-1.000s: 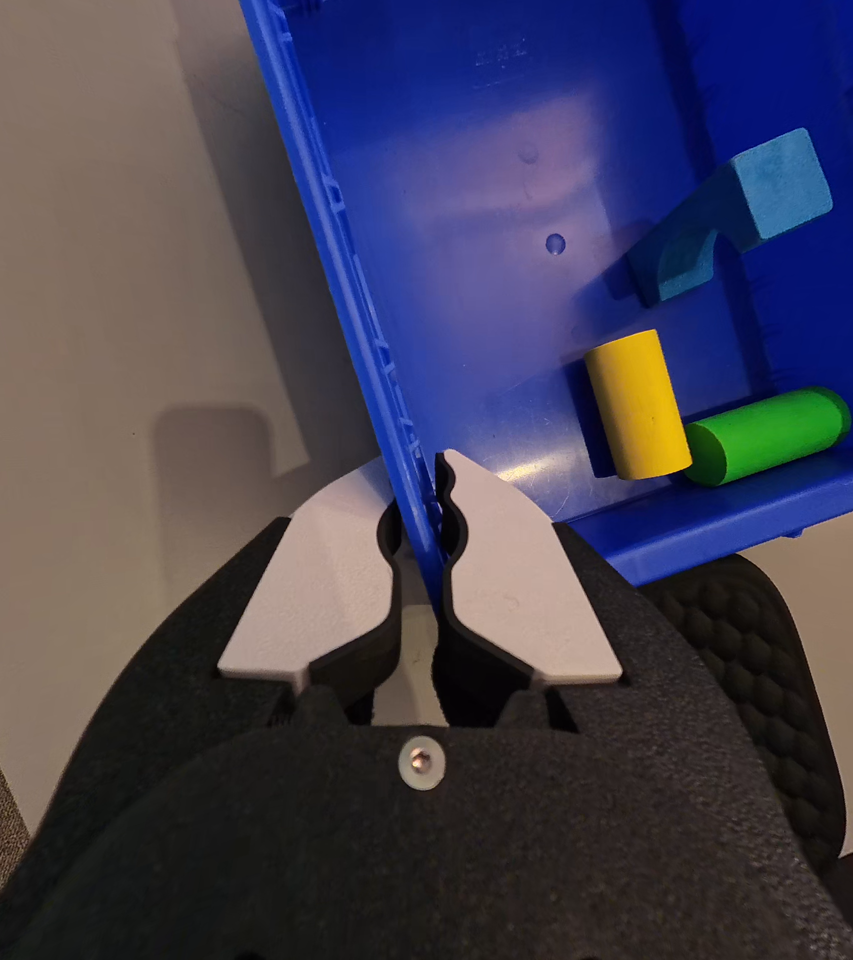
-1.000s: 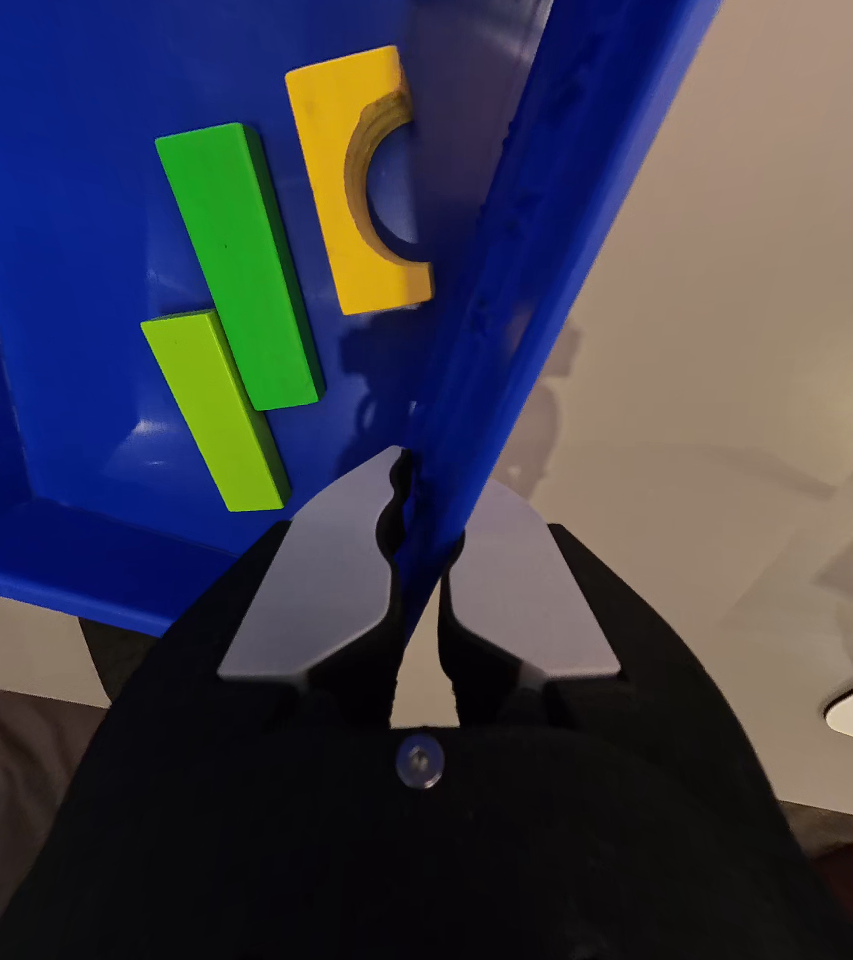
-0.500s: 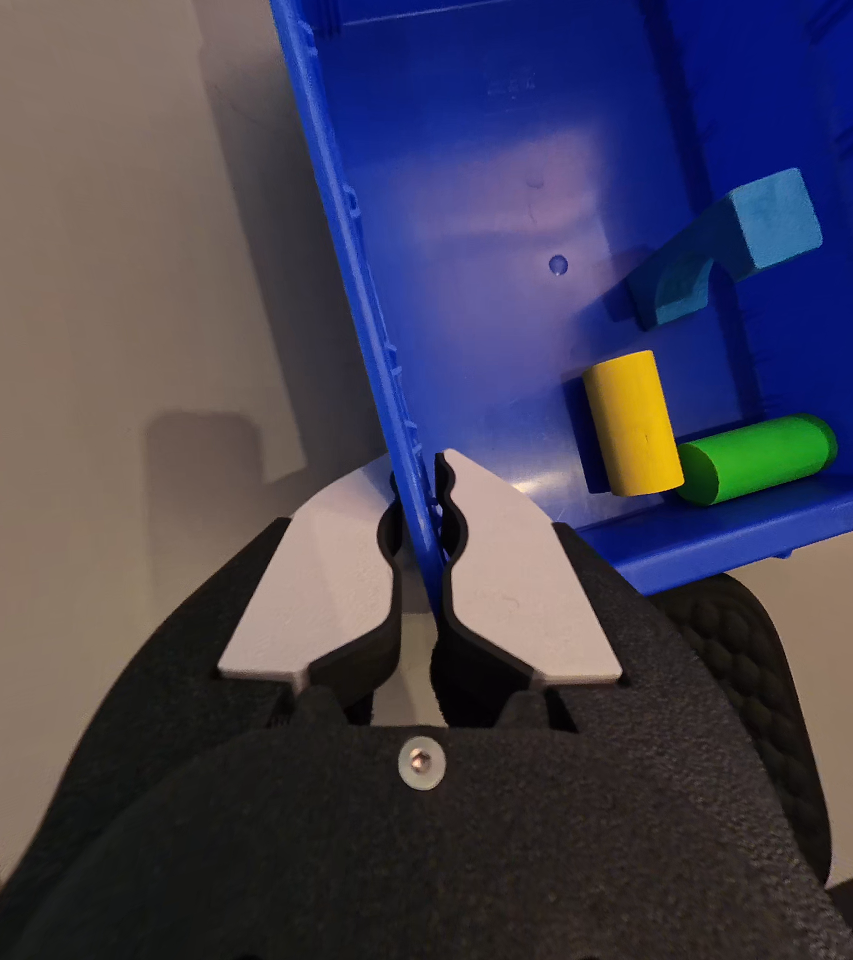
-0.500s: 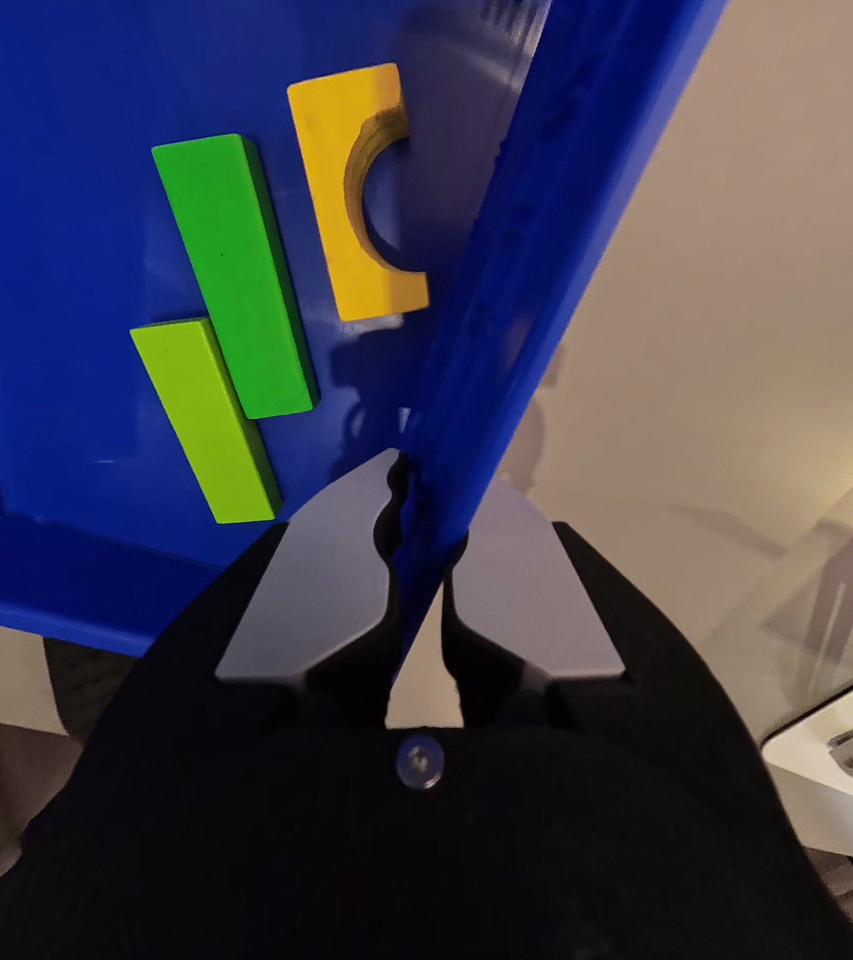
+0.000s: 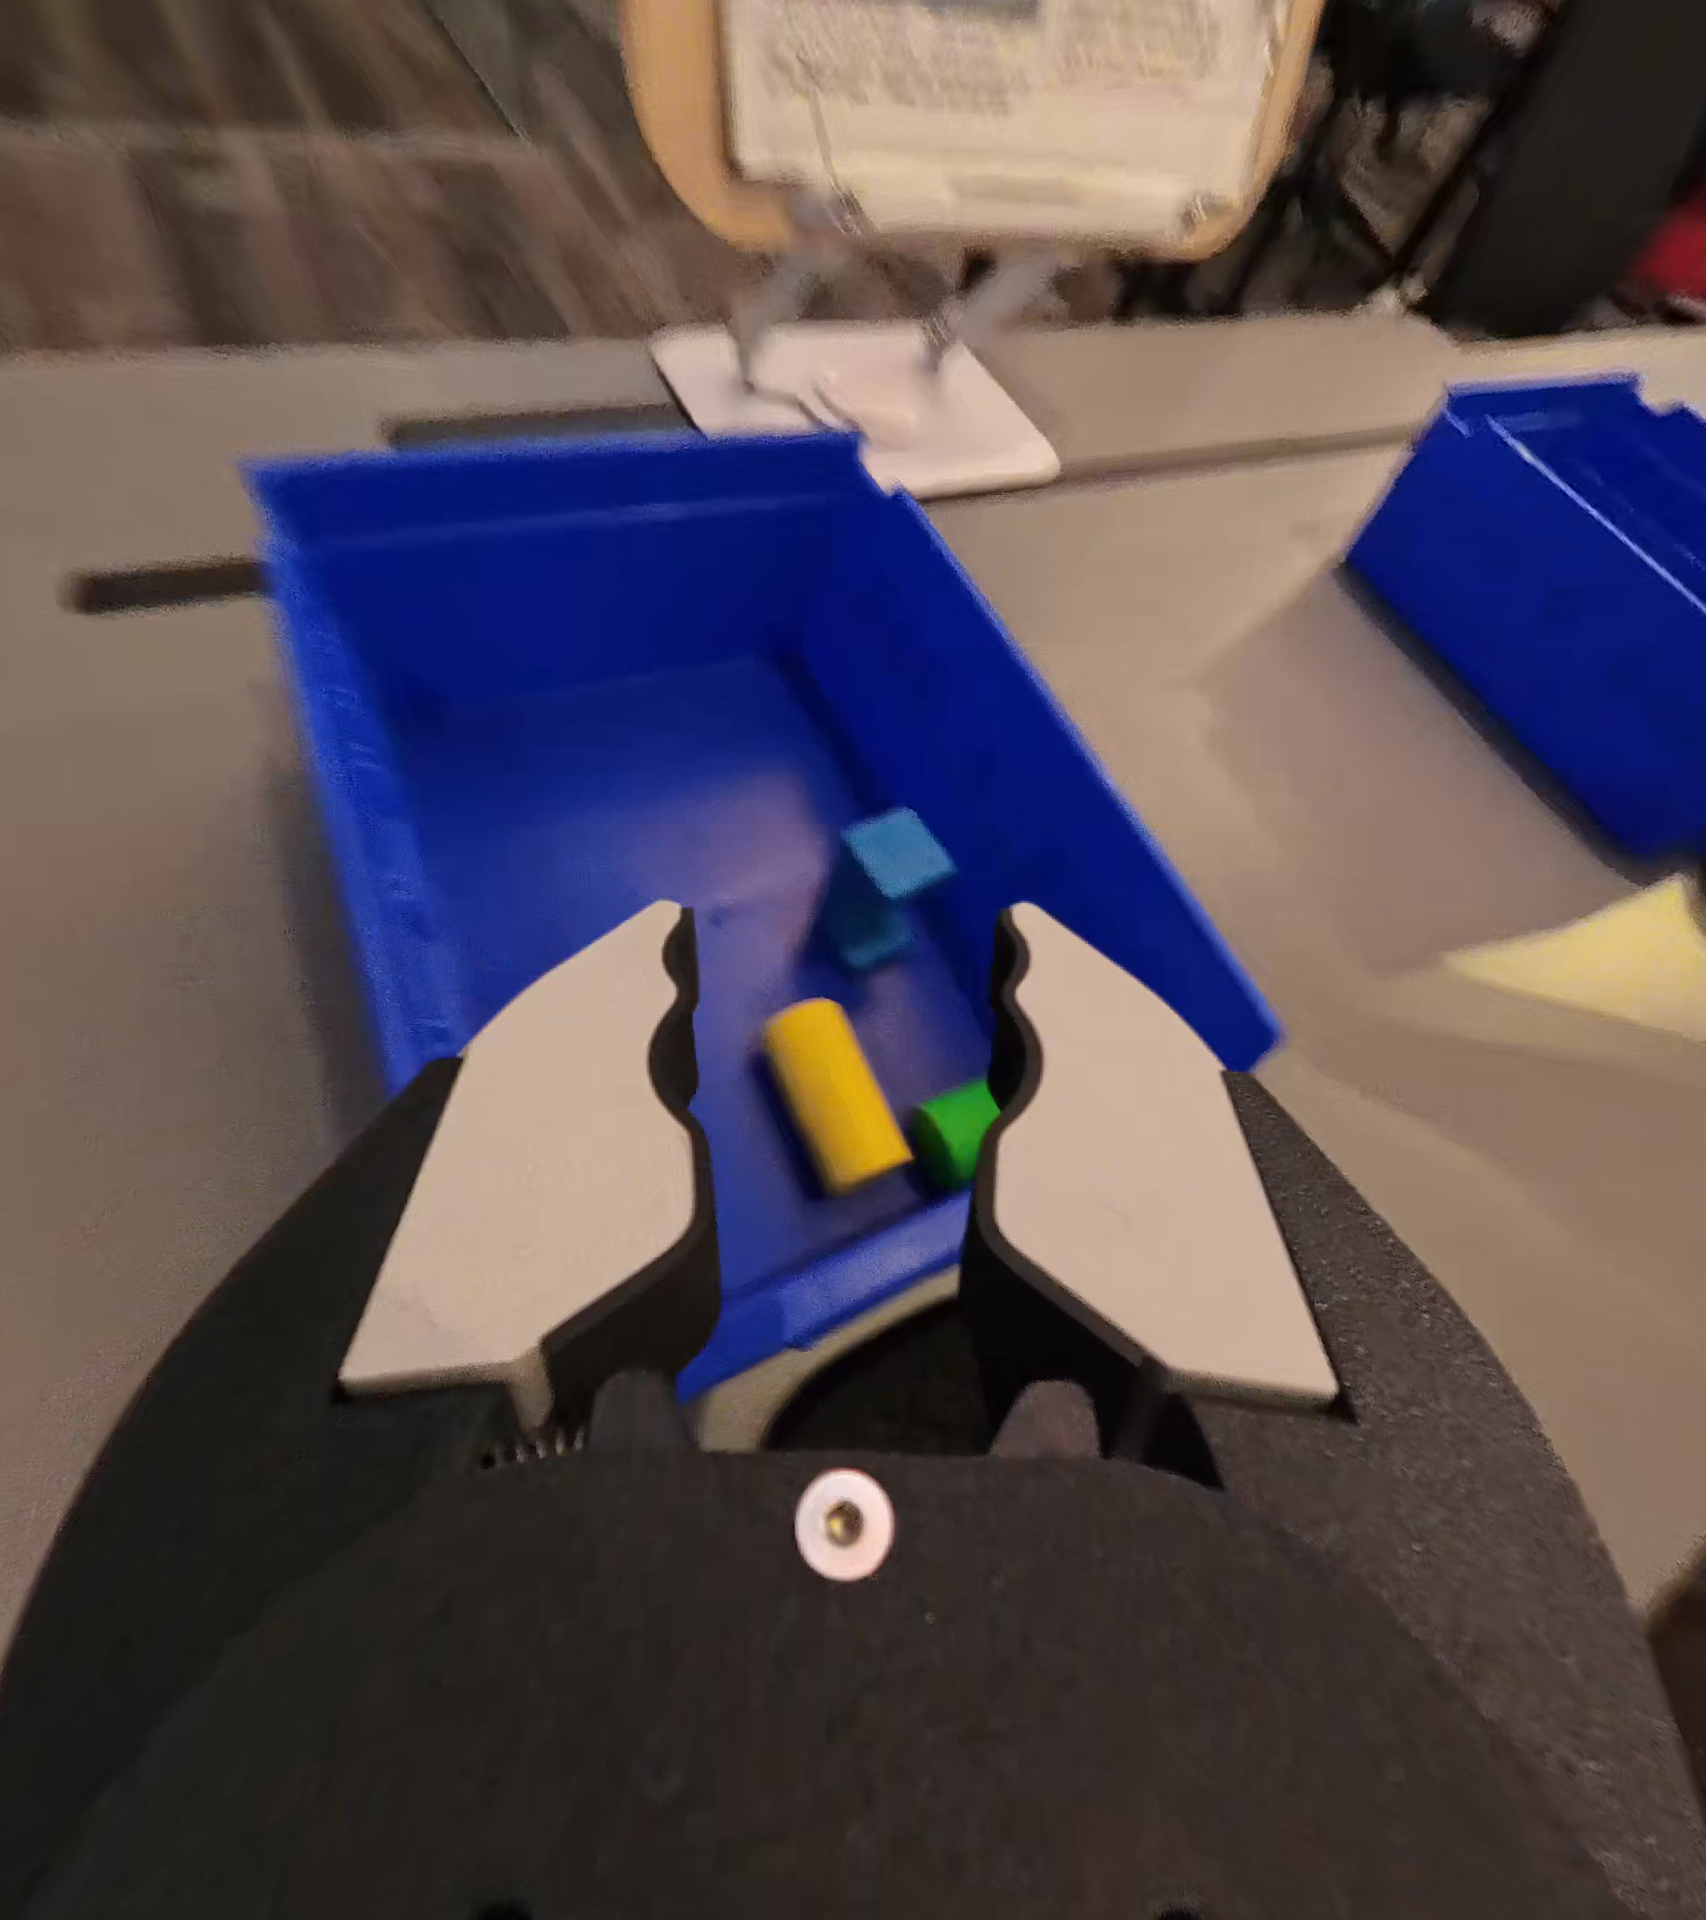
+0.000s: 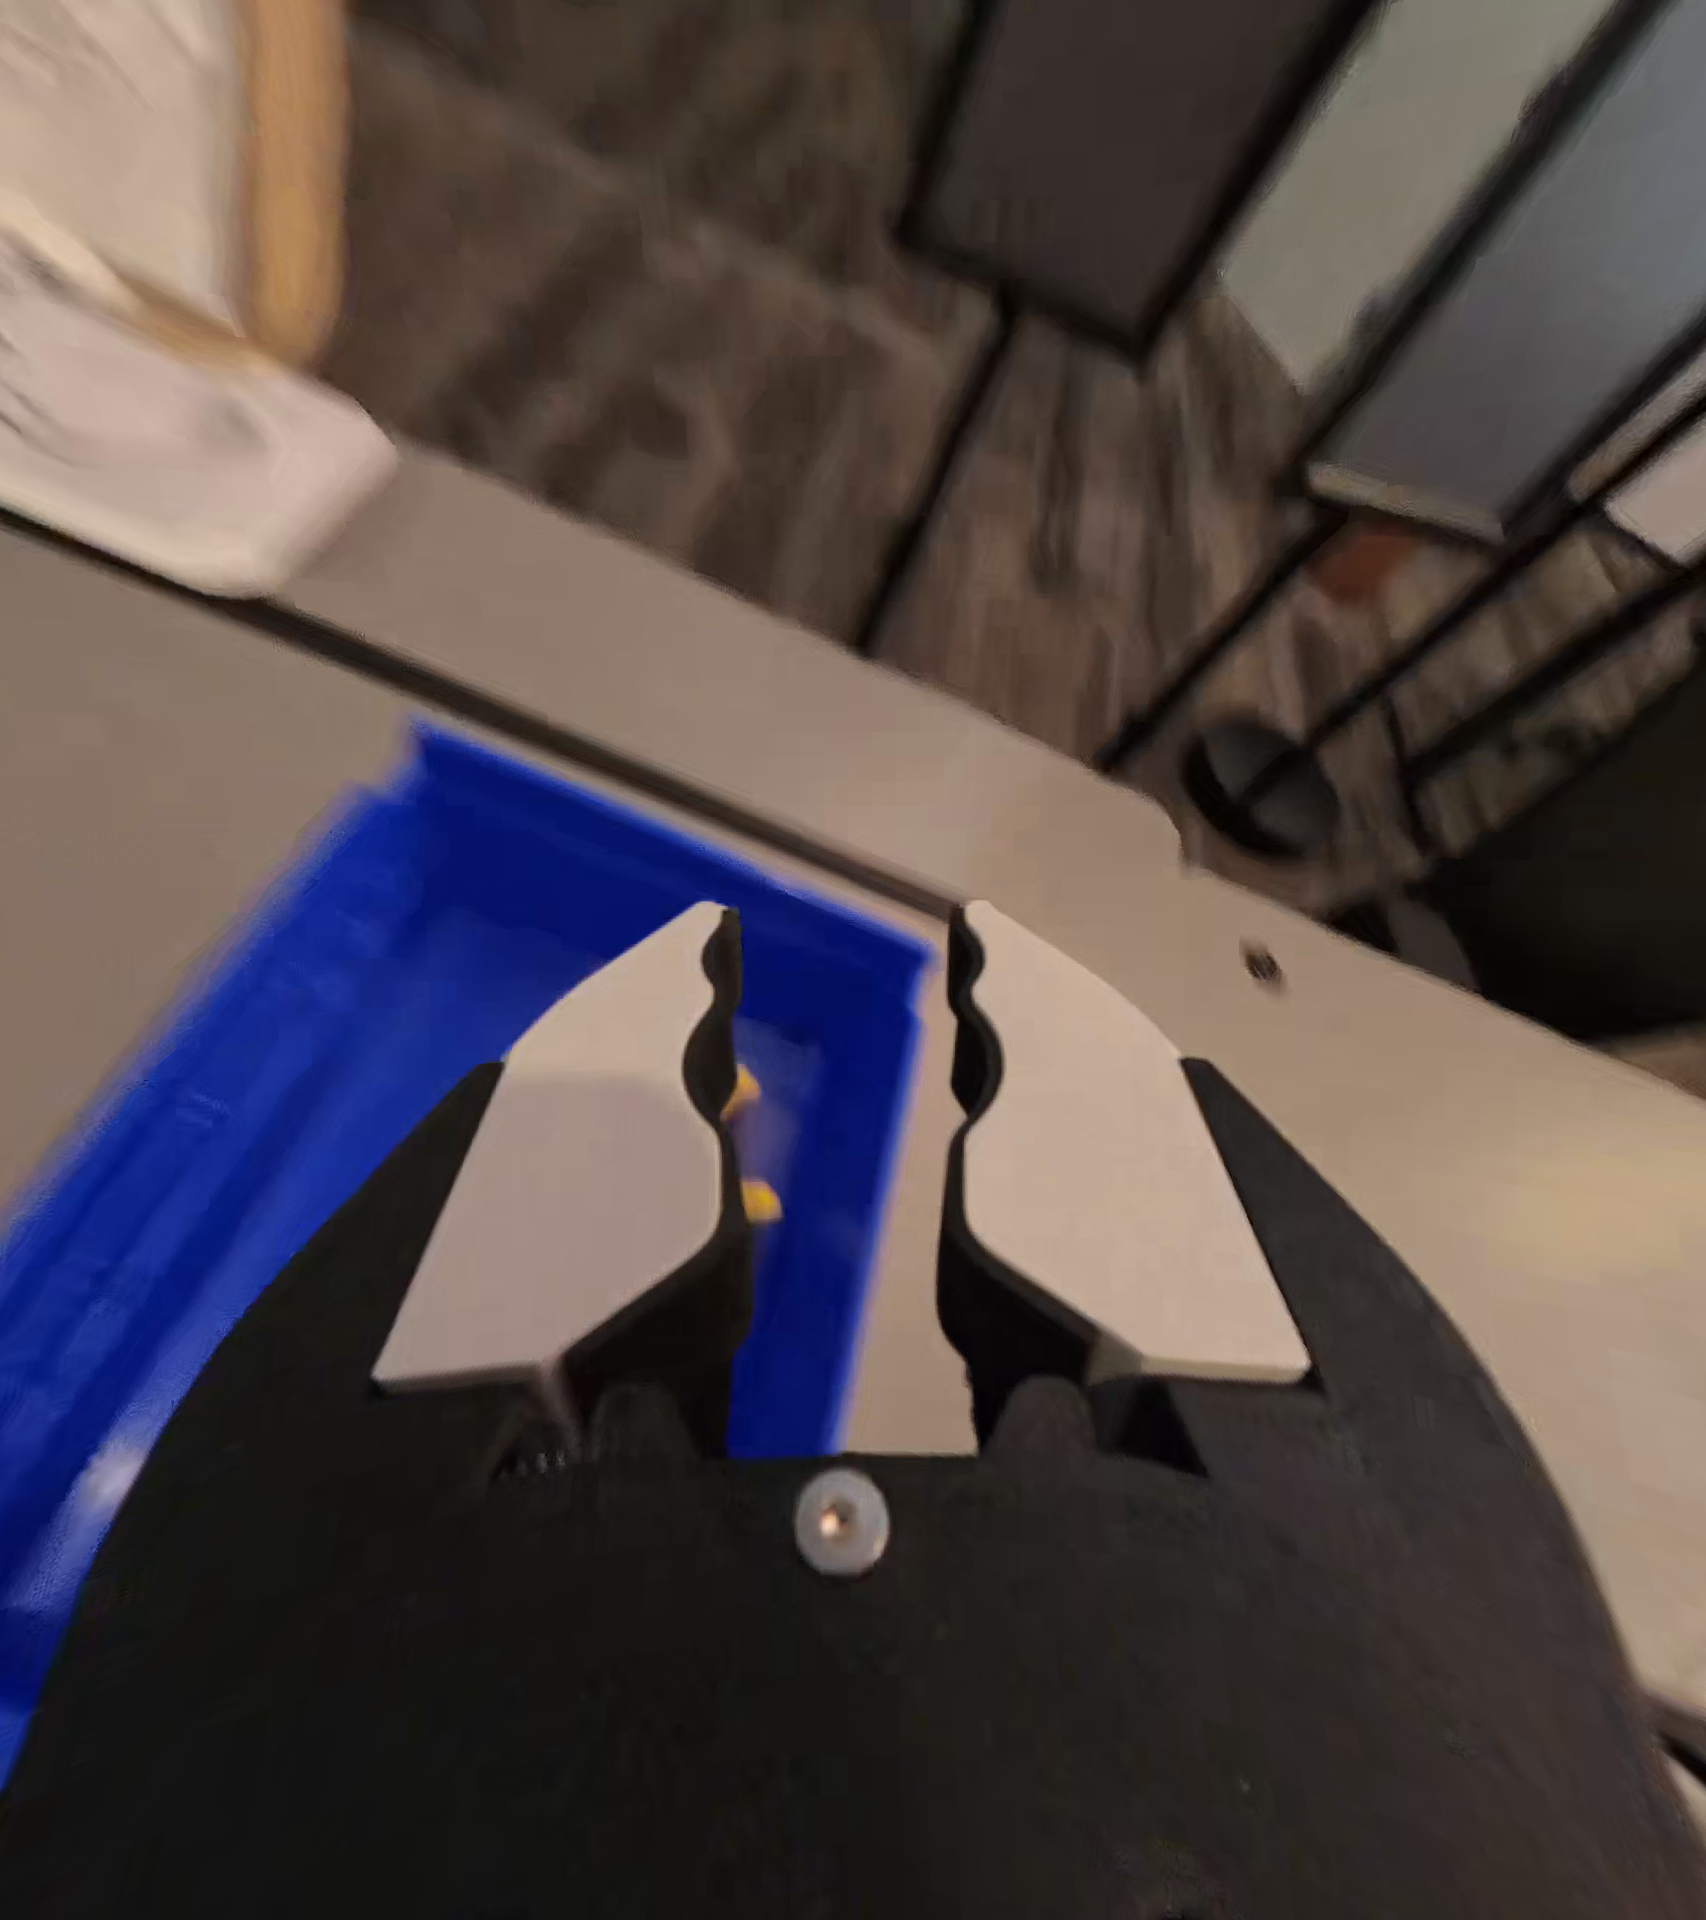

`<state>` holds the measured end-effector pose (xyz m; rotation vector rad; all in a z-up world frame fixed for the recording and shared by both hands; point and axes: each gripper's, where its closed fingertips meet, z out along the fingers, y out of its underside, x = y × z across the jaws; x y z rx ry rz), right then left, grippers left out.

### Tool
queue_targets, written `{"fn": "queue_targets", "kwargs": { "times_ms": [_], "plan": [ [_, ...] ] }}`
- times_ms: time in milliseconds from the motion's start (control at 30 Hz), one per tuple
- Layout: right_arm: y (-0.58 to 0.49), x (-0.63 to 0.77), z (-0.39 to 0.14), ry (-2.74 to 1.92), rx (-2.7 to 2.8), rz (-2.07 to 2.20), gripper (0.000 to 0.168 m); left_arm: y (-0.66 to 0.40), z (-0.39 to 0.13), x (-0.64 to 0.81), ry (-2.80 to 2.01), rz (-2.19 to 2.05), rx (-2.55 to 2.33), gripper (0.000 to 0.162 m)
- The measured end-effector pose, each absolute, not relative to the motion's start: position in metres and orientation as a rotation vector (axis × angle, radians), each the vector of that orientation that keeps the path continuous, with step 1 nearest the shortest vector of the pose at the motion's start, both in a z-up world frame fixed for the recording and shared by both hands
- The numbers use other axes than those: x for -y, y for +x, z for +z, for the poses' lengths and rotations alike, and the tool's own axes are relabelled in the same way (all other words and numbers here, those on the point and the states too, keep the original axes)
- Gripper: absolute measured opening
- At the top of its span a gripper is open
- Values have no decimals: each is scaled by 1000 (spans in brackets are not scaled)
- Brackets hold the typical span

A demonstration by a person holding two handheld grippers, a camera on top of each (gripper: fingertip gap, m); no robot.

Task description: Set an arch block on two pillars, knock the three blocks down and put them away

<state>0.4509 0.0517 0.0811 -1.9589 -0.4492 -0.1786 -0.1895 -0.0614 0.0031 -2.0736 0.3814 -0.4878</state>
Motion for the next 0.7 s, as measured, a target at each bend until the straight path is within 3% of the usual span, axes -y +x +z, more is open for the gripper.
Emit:
{"fn": "queue_targets", "kwargs": {
  "times_ms": [200,433,533,600,700],
  "plan": [
    [337,-32,130,-1654,517,294,44,-156,-70,67,-2547,-261,-575,50],
    [275,-18,153,-1450,660,364,42,-162,-122,58,-2859,-73,-514,52],
    [271,-18,146,-1462,689,371,42,-162,-142,64,-3003,-102,-465,48],
    [267,-19,133,-1481,711,411,42,-157,-148,65,-3042,-169,-446,33],
    [254,-21,113,-1533,753,497,41,-160,-144,57,-2995,-162,-526,33]
  ]
}}
